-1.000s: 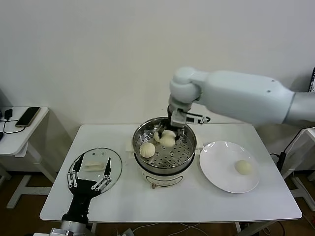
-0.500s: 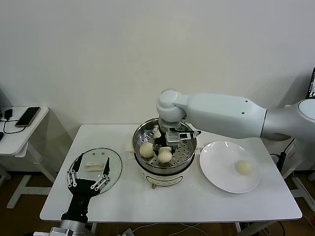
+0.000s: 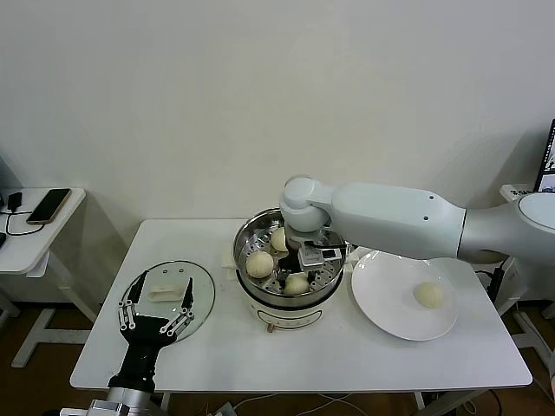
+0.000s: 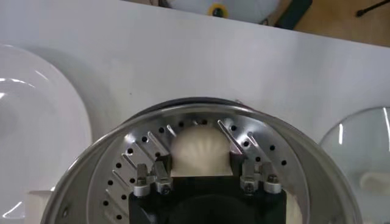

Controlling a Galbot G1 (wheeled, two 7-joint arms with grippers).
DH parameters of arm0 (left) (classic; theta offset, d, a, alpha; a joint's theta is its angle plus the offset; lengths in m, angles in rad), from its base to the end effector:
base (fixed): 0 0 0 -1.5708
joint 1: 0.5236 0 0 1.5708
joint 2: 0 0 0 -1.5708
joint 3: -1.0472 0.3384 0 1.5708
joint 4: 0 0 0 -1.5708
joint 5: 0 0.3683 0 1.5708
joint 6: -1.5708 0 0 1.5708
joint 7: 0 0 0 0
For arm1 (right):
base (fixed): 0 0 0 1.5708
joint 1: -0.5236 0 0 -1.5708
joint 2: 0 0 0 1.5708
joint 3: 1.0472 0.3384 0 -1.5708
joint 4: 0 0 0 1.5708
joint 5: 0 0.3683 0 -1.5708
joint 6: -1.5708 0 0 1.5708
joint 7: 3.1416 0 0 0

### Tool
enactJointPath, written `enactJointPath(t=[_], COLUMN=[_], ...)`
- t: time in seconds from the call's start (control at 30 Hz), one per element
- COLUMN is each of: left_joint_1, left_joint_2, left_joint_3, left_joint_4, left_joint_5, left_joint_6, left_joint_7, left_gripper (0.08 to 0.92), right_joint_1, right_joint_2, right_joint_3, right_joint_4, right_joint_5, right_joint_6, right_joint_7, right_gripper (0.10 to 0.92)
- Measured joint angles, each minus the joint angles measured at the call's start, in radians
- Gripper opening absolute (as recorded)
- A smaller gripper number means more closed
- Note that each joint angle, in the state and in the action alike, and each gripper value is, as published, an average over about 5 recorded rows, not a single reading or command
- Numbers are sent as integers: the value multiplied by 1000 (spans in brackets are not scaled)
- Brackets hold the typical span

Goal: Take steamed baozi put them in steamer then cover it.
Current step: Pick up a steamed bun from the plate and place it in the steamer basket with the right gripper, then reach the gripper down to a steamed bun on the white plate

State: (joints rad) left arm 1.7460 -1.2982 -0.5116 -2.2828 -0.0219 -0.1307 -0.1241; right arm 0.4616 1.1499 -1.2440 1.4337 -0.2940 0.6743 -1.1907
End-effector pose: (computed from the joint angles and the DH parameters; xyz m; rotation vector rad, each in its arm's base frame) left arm 0.1523 0.0231 -0.2521 0.1102 2.9814 0.2342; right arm 0.4956 0.1677 -0.1022 -2.0541 -0.1341 -2.1751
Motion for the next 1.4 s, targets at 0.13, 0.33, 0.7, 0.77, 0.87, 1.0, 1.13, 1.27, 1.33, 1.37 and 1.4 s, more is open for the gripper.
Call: enactJointPath(t=[0.13, 0.33, 0.7, 0.77, 0.87, 1.0, 1.13, 1.27, 1.33, 1.37, 1.4], left_joint_1=[-1, -2, -13, -14, -14, -16, -17, -14, -13, -12, -11], left_joint_2=[0, 1, 8, 9, 10, 11, 11, 8, 7, 7, 7], left_joint_3=[0, 2, 9, 11, 12, 11, 9, 7, 6, 6, 6], left_joint_4=[-1, 1, 11, 13, 15, 15, 15, 16, 16, 17, 17], left_joint_5=[0, 0, 0, 0, 0, 0, 0, 0, 0, 1, 1], left_joint_6=[0, 1, 3, 3, 3, 3, 3, 4, 5, 5, 5], left_joint_7=[0, 0, 0, 0, 0, 0, 0, -1, -1, -1, -1], left_gripper=[823, 823, 823, 823, 823, 823, 823, 823, 823, 823, 823], right_joint_1=[-1, 8, 74, 82, 87, 75, 39, -16, -49, -65, -82], right_joint_2=[-11, -37, -174, -209, -260, -322, -370, -401, -410, -413, -416], right_joint_3=[13, 50, 108, 108, 102, 92, 90, 105, 118, 124, 131], right_joint_4=[5, 2, -63, -96, -158, -252, -342, -416, -447, -460, -473], right_joint_5=[-18, -29, 135, 190, 264, 338, 387, 413, 419, 420, 421], right_joint_6=[-5, -10, -153, -215, -309, -414, -486, -532, -548, -555, -561], right_joint_7=[13, 29, -3, -9, -17, -23, -24, -22, -20, -19, -18], right_gripper=[809, 822, 823, 823, 823, 823, 823, 823, 823, 823, 823])
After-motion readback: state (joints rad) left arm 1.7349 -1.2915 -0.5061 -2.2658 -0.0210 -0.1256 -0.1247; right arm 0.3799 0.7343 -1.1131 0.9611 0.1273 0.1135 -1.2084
